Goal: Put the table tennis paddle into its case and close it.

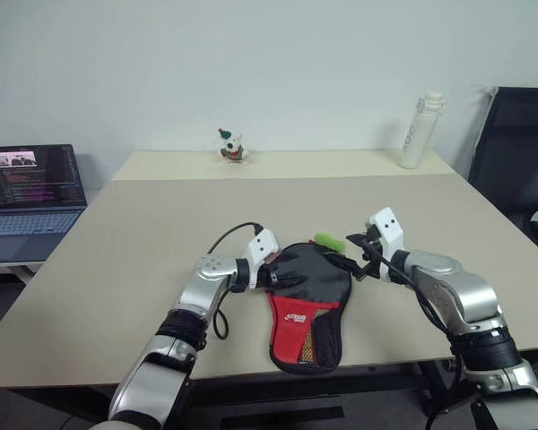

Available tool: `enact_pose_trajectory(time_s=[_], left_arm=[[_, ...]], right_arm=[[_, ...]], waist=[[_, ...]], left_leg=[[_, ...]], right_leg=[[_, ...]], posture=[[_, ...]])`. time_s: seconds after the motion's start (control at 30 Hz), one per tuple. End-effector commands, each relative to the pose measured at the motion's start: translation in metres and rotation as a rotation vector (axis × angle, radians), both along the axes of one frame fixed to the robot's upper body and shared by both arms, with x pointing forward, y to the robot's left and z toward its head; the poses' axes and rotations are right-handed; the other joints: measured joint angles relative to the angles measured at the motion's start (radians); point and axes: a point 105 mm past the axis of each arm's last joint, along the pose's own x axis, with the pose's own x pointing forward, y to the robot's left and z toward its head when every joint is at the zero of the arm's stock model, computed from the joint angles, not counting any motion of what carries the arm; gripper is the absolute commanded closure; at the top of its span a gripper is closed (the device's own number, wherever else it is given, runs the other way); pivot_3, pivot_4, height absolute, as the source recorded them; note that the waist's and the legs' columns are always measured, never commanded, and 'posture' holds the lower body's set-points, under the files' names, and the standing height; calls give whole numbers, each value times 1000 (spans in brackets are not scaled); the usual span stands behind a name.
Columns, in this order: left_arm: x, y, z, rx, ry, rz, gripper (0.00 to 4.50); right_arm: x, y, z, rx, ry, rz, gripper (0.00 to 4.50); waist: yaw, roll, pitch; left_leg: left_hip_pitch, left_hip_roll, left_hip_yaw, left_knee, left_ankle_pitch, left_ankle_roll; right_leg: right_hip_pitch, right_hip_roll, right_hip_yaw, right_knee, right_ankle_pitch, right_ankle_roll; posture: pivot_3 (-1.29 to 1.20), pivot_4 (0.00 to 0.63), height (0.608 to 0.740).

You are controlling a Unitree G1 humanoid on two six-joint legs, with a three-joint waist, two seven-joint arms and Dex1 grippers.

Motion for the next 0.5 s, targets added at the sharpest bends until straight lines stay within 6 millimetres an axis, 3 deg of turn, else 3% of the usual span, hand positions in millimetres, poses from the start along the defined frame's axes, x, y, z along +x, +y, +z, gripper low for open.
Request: enact_pose_trajectory(time_s=[0.03, 0.3, 0.5], left_arm=[[-1, 0, -10, 37, 1, -24, 1348], [-3, 2, -18, 35, 19, -28, 1348], [-2, 5, -18, 41, 12, -21, 1348]], right_arm=[[18, 7, 17, -31, -92, 6, 0], [57, 22, 1, -60, -72, -40, 0], [72, 23, -18, -110, -46, -100, 0]], waist=[[-2, 0, 0], [0, 0, 0], [-1, 0, 0]], left_leg=[[0, 0, 0, 0, 0, 0], [1, 0, 0, 0, 0, 0], [1, 0, 0, 0, 0, 0]], right_leg=[[0, 0, 0, 0, 0, 0], [1, 0, 0, 1, 0, 0], [1, 0, 0, 1, 1, -1]], posture=[[0, 150, 740], [0, 150, 740], [0, 150, 740]])
